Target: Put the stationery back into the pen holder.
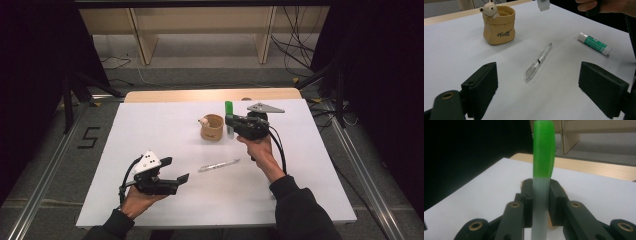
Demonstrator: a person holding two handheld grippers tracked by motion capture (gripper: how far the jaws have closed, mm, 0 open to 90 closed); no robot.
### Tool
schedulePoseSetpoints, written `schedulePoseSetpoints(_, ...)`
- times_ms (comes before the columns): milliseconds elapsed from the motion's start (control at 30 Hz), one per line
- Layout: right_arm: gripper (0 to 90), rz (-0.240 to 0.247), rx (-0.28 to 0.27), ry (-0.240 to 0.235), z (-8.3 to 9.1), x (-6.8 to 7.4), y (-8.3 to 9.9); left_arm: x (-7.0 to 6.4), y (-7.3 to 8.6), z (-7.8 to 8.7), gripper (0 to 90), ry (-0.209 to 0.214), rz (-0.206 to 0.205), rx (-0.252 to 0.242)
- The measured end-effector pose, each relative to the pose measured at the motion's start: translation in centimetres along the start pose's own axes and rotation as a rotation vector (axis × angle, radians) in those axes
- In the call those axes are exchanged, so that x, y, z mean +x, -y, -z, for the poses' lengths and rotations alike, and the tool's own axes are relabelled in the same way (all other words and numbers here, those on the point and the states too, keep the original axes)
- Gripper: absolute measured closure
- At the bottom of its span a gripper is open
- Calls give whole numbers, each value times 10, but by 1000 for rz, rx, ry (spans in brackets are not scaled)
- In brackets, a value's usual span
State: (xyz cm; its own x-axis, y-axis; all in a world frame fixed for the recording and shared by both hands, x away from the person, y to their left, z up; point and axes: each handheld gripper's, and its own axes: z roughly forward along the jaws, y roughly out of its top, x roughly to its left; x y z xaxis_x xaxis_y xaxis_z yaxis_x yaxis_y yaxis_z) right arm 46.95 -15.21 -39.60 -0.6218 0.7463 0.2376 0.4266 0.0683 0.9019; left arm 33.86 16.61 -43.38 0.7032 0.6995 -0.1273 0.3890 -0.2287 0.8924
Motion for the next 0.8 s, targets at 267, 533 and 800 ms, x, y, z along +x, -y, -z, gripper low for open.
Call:
schedulePoseSetpoints(267,770,-24,-6,10,-15,-3,-12,2,1,-1,153,-6,8,6)
schedulePoseSetpoints(533,770,-22,-6,28,-29,-1,-19,3,1,0,152,-8,10,2)
schedulePoseSetpoints(800,770,-23,10,46,-43,-2,-23,2,1,-1,152,-9,6,4)
